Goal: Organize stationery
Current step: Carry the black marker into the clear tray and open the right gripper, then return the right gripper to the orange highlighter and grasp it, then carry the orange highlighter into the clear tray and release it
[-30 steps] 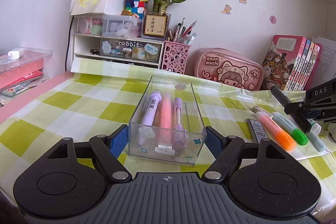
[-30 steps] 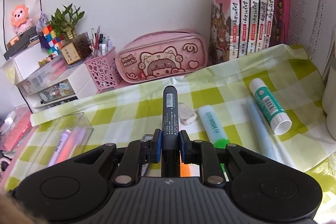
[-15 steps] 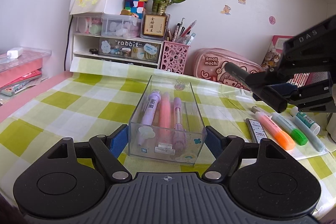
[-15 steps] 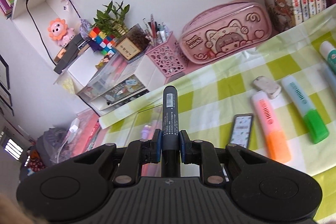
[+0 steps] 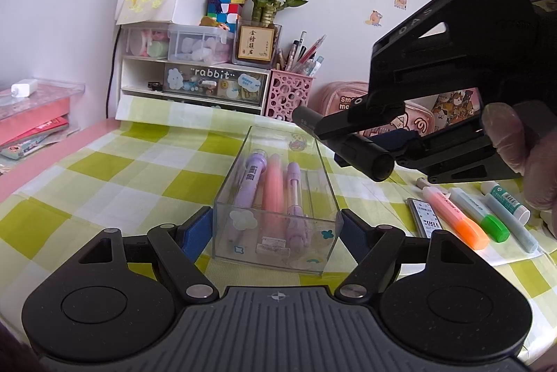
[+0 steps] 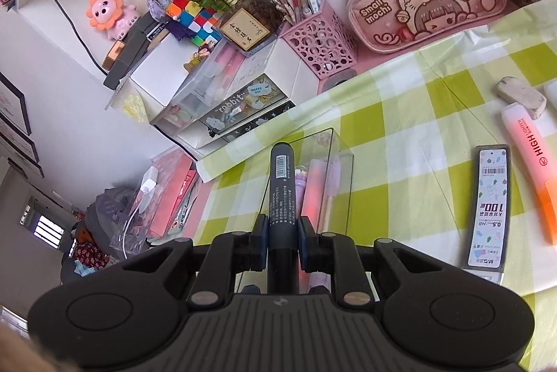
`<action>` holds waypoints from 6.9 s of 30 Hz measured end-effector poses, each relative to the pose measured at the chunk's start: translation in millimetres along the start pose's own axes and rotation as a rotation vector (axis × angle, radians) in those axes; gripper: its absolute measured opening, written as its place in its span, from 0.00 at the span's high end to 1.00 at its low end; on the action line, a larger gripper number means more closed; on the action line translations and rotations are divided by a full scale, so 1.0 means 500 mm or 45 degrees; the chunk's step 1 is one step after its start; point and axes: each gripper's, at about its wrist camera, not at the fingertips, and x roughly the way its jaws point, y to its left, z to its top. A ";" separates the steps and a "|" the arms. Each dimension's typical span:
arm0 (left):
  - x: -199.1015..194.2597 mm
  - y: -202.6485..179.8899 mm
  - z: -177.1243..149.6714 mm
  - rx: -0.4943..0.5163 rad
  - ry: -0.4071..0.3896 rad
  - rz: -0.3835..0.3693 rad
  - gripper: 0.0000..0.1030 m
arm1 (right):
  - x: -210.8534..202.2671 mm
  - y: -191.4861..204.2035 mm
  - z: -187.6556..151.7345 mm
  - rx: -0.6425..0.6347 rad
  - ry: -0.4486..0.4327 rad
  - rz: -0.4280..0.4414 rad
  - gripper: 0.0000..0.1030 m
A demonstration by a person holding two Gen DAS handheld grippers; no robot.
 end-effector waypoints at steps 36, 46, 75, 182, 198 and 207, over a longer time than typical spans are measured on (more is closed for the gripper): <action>0.003 0.004 -0.001 -0.010 -0.002 -0.018 0.26 | 0.152 0.058 0.049 0.000 0.268 -0.287 0.82; 0.003 0.005 -0.001 -0.011 -0.001 -0.020 0.26 | 0.124 0.065 0.059 -0.043 0.232 -0.244 0.81; 0.004 0.005 -0.001 -0.007 -0.001 -0.012 0.26 | -0.175 -0.184 0.025 -0.152 -0.263 -0.363 0.41; 0.007 0.002 -0.001 0.007 0.007 0.001 0.26 | -0.042 -0.112 0.005 -0.125 -0.122 -0.286 0.78; 0.007 0.001 0.000 0.005 0.008 -0.002 0.26 | 0.014 -0.008 0.036 -0.012 -0.076 -0.130 0.78; 0.008 0.001 0.000 0.004 0.008 -0.003 0.26 | 0.059 0.025 0.053 -0.030 -0.068 -0.185 0.78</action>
